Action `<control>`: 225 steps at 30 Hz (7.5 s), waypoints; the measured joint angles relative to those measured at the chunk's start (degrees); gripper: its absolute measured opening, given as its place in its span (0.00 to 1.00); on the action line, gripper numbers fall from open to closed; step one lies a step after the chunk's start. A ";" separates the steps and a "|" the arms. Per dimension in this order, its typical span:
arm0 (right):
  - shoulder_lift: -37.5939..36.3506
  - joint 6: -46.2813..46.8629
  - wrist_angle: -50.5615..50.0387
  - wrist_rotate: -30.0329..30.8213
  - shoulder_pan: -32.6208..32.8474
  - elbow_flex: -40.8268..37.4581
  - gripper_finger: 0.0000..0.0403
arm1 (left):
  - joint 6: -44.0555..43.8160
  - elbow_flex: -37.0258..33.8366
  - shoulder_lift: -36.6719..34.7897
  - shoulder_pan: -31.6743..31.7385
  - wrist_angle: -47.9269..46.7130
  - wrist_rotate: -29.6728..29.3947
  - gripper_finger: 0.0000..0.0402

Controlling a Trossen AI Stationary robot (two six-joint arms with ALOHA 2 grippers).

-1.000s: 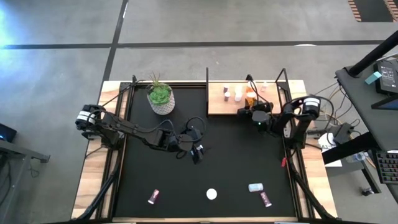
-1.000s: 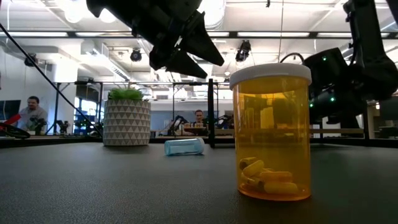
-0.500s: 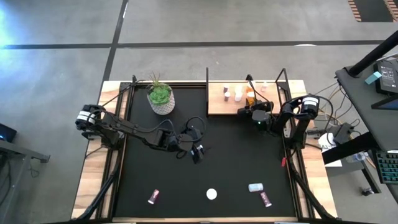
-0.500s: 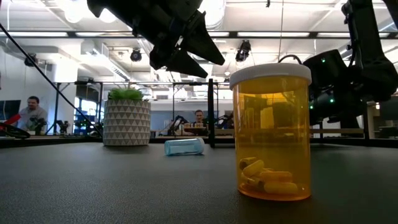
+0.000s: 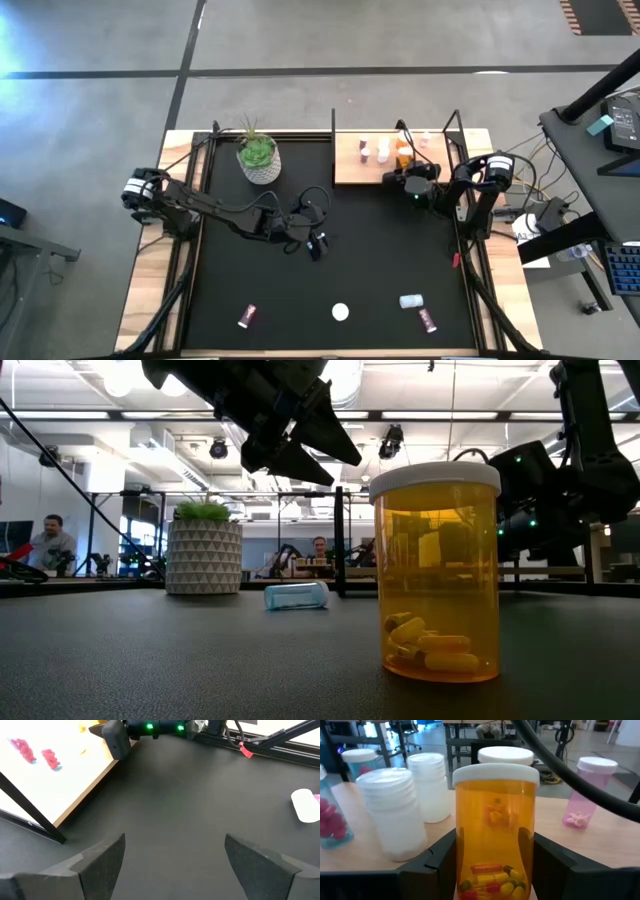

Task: Pick and place medicine bottles onto shelf by color
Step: Put the left orange pill bottle on the shelf aligned with the other orange pill bottle

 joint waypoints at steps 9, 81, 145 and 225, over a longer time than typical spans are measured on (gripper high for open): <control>0.15 2.03 -0.70 -0.42 -0.29 -0.11 0.51 | -0.06 -0.15 0.00 0.07 -0.04 0.00 0.81; -20.76 9.96 -100.50 -24.73 -12.08 34.53 0.55 | -0.15 -1.18 0.00 0.04 -2.16 4.59 0.81; -40.15 -4.39 -12.20 -50.15 7.42 0.62 0.45 | 28.96 -0.95 10.55 0.23 42.80 4.37 0.81; -36.86 -6.85 -22.82 -70.10 13.43 12.17 0.51 | 15.21 3.85 15.67 6.62 51.51 12.15 0.39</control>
